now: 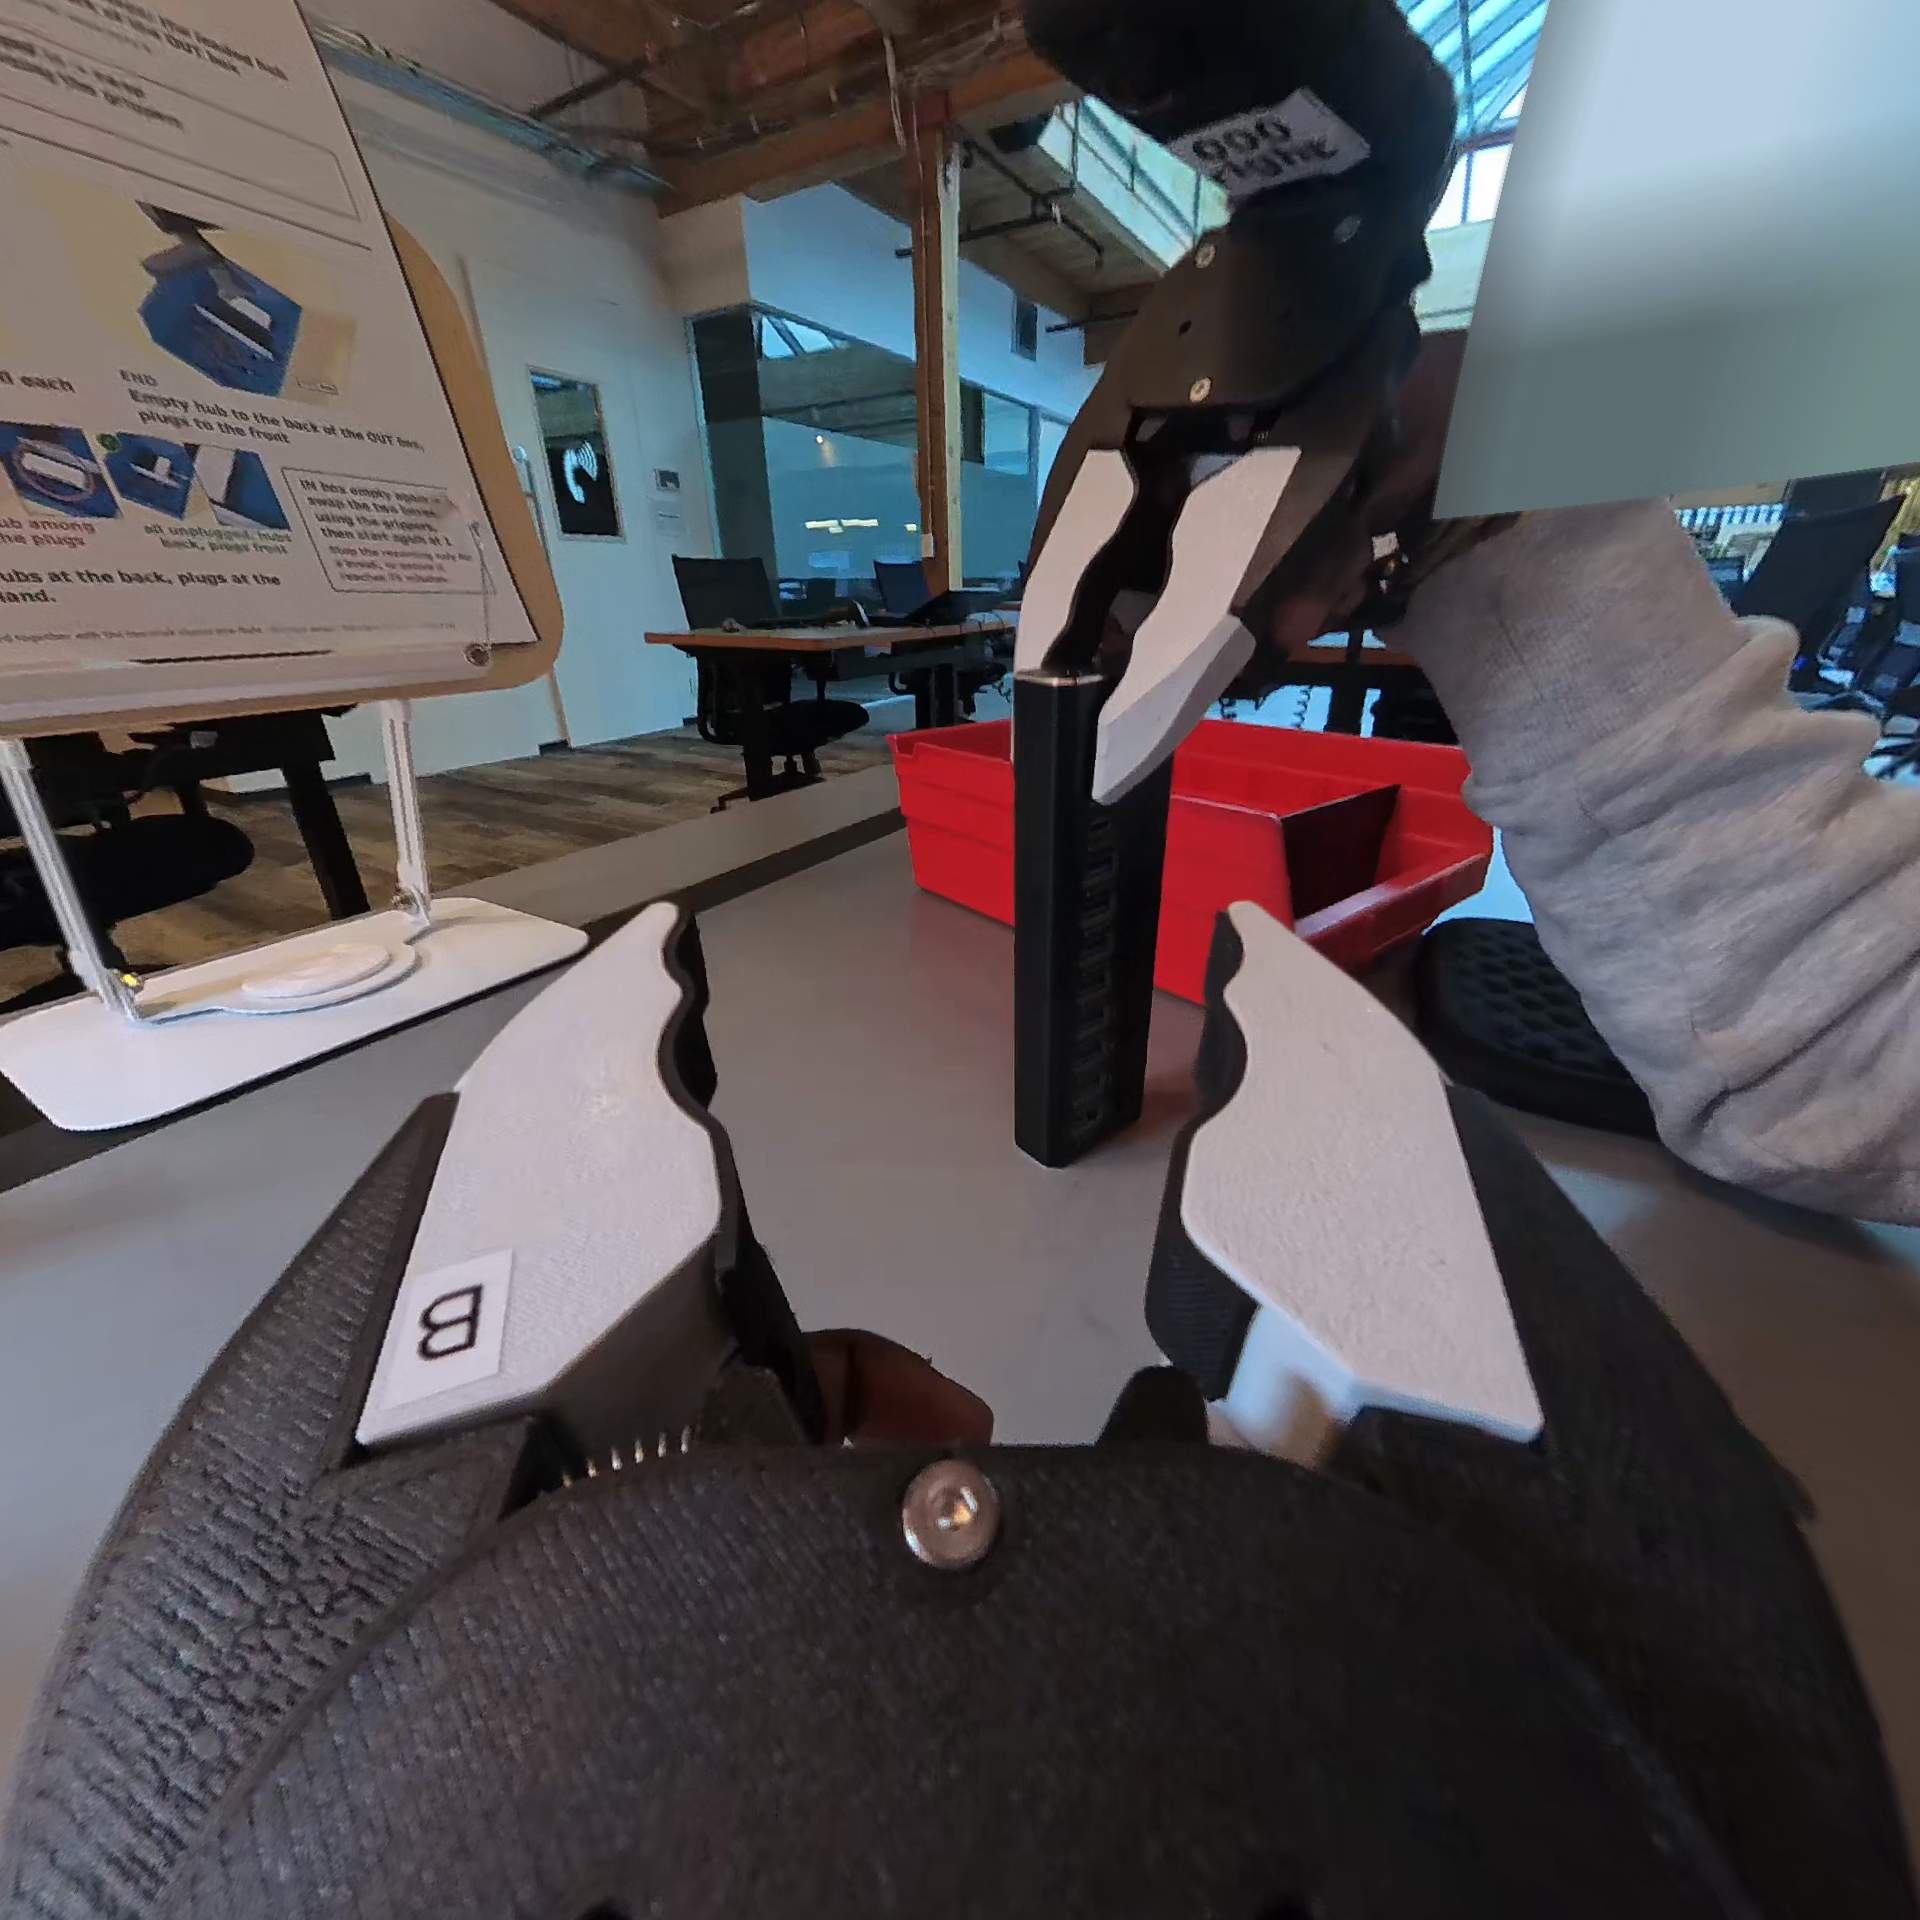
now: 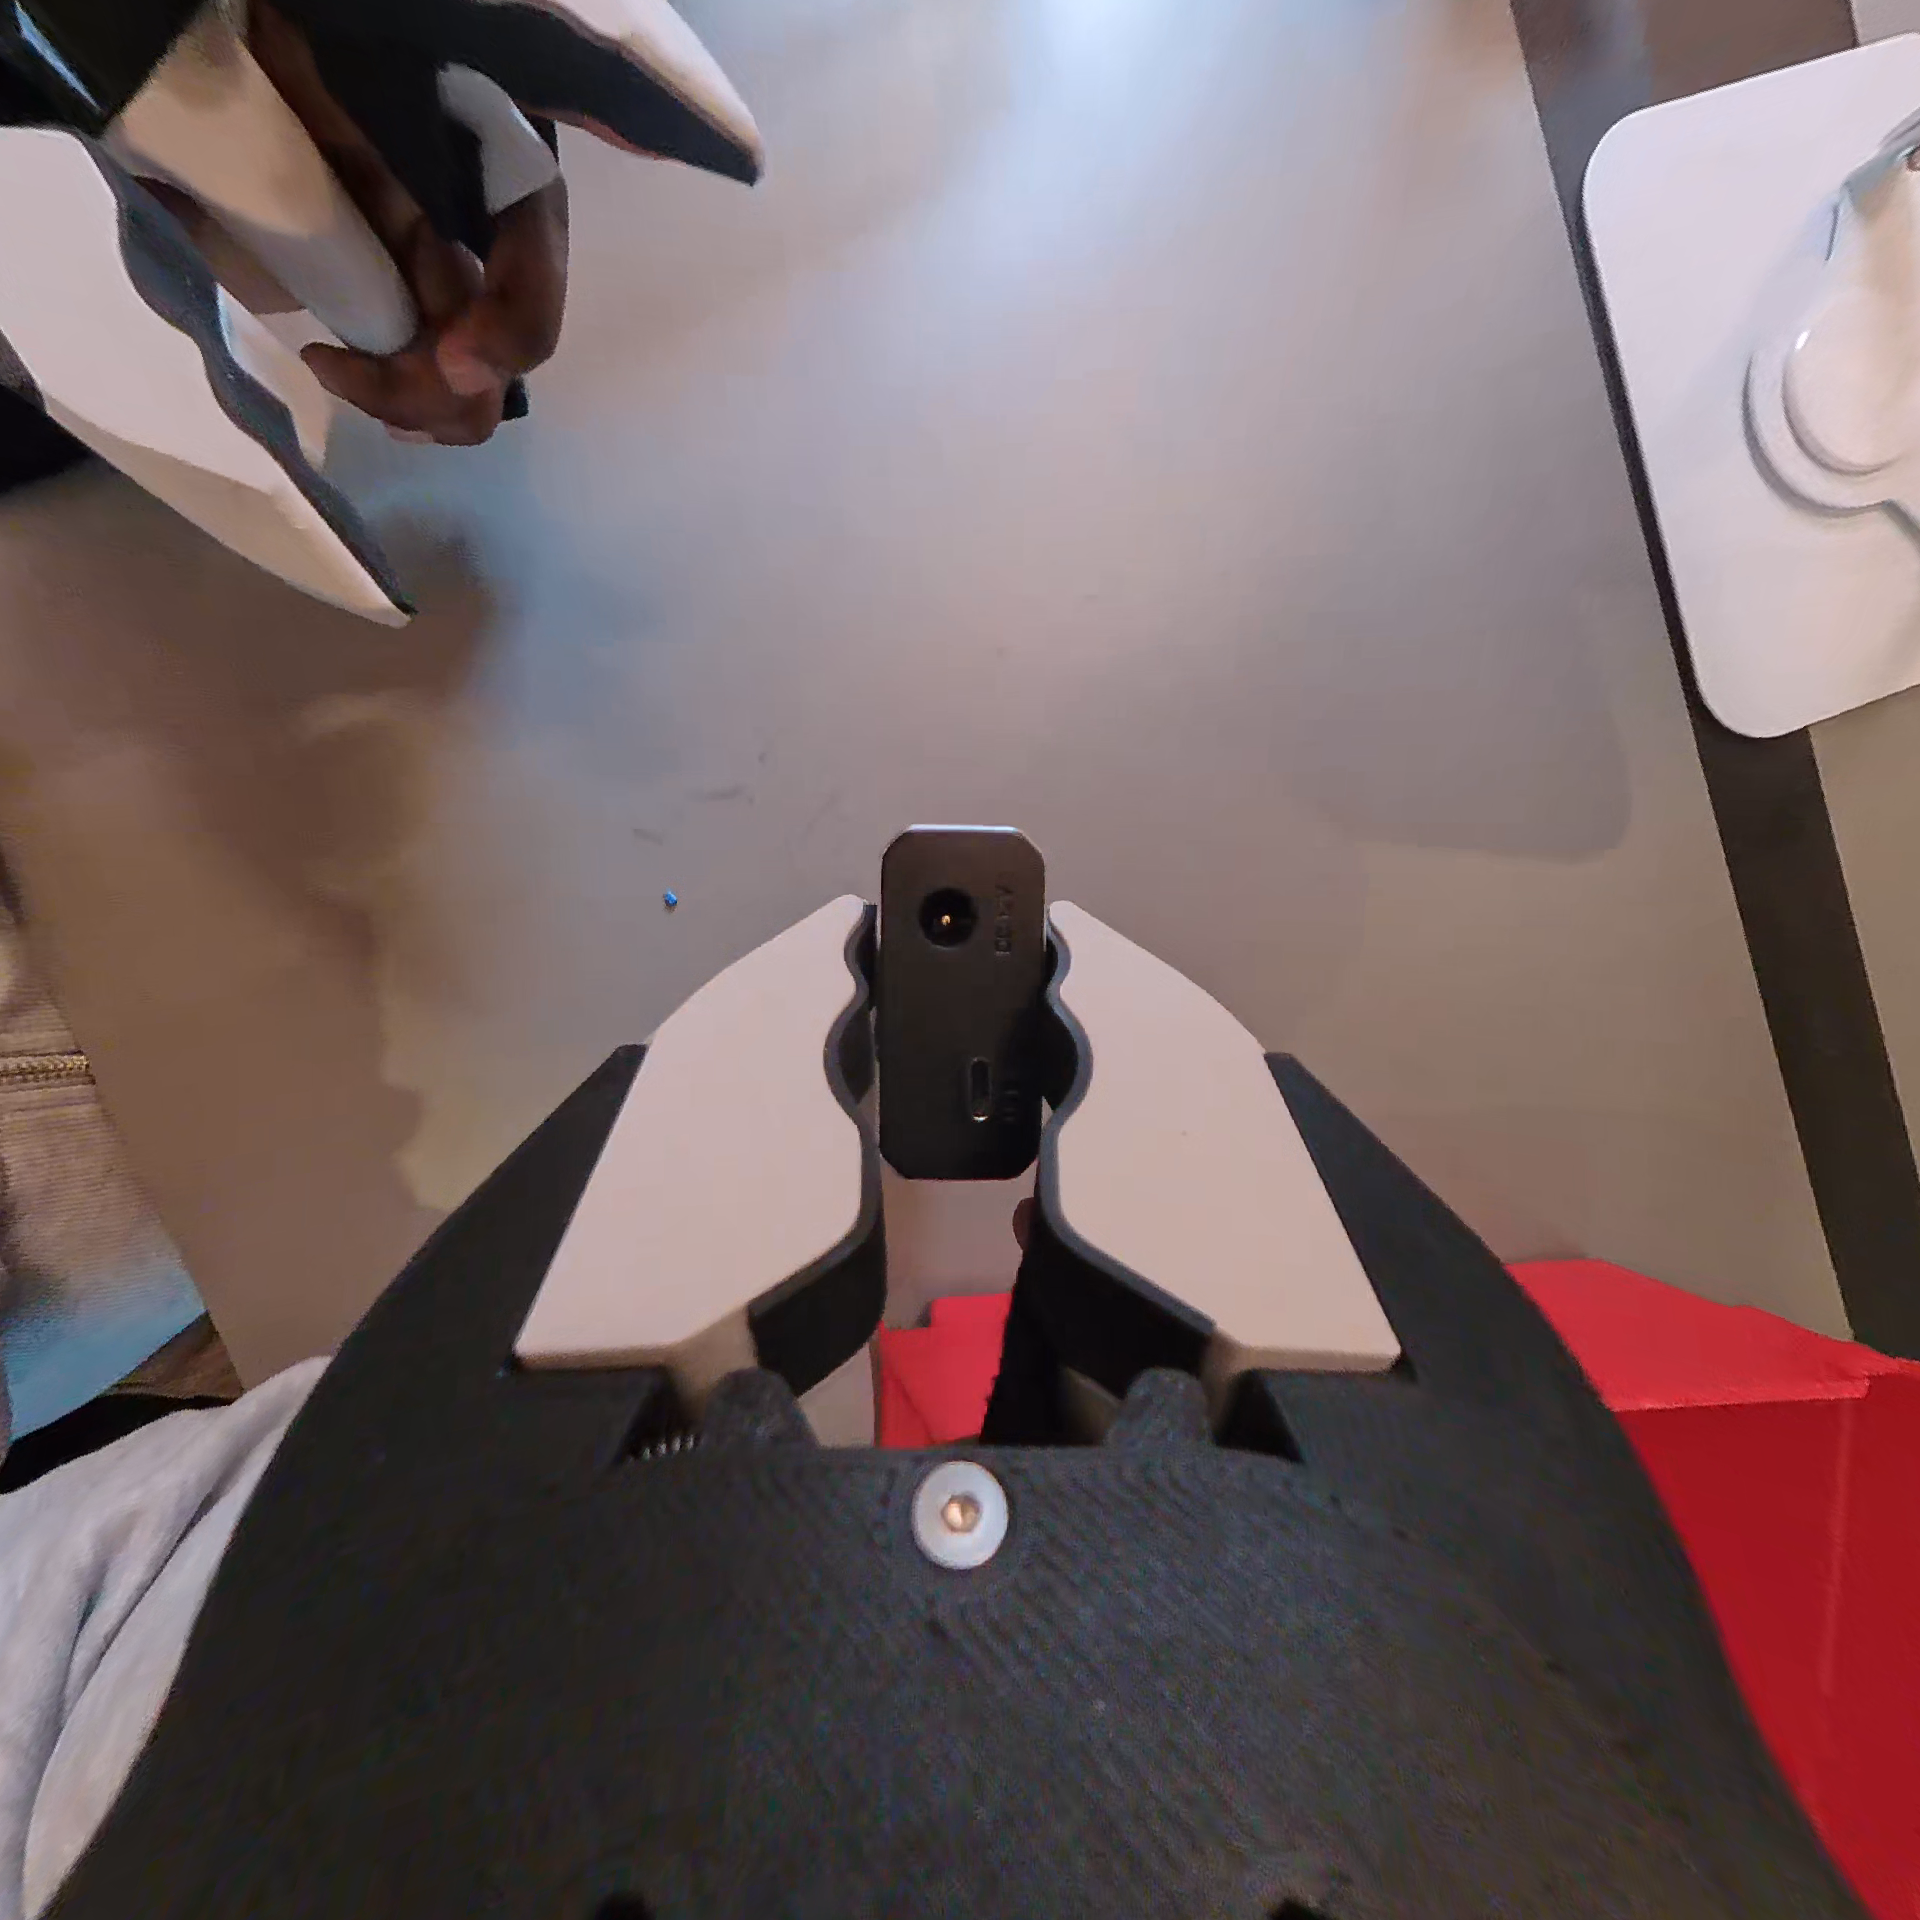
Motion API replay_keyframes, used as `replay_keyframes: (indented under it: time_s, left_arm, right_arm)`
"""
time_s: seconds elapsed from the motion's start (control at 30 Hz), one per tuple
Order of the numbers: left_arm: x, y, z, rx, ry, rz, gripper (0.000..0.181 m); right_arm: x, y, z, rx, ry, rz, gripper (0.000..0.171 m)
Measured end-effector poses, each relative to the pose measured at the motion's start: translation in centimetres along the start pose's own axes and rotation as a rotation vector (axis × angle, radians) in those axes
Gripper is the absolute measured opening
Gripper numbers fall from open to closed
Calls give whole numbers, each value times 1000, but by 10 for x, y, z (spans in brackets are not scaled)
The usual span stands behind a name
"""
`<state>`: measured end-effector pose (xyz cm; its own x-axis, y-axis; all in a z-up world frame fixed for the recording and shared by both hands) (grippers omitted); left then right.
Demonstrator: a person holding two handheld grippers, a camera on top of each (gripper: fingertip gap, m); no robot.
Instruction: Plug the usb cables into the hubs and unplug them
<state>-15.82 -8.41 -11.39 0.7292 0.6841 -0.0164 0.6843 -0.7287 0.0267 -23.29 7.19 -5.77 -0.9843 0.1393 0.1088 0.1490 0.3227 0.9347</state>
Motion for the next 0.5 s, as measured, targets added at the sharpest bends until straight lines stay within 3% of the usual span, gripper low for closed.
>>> replay_keyframes:
  time_s: [0.37,0.43,0.5]
  left_arm:
    - [5,-2,5,-33,-29,34,92]
    - [6,-2,5,-29,-29,43,92]
    - [6,-2,5,-31,-36,44,92]
  right_arm:
    - [6,7,6,72,-14,11,30]
    - [7,11,5,93,-15,34,48]
    - [4,18,5,119,-12,24,84]
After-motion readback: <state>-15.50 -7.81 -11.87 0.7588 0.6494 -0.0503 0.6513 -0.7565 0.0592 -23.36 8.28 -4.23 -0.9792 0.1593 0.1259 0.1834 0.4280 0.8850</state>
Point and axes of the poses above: each gripper's, where its closed fingertips meet, y back along the fingers, z out of its underside, x = y × z across the jaws, the point moved 6 cm from there along y, back along the fingers, and after that the axes turned 10 degrees about -x, right-handed, at the moved point
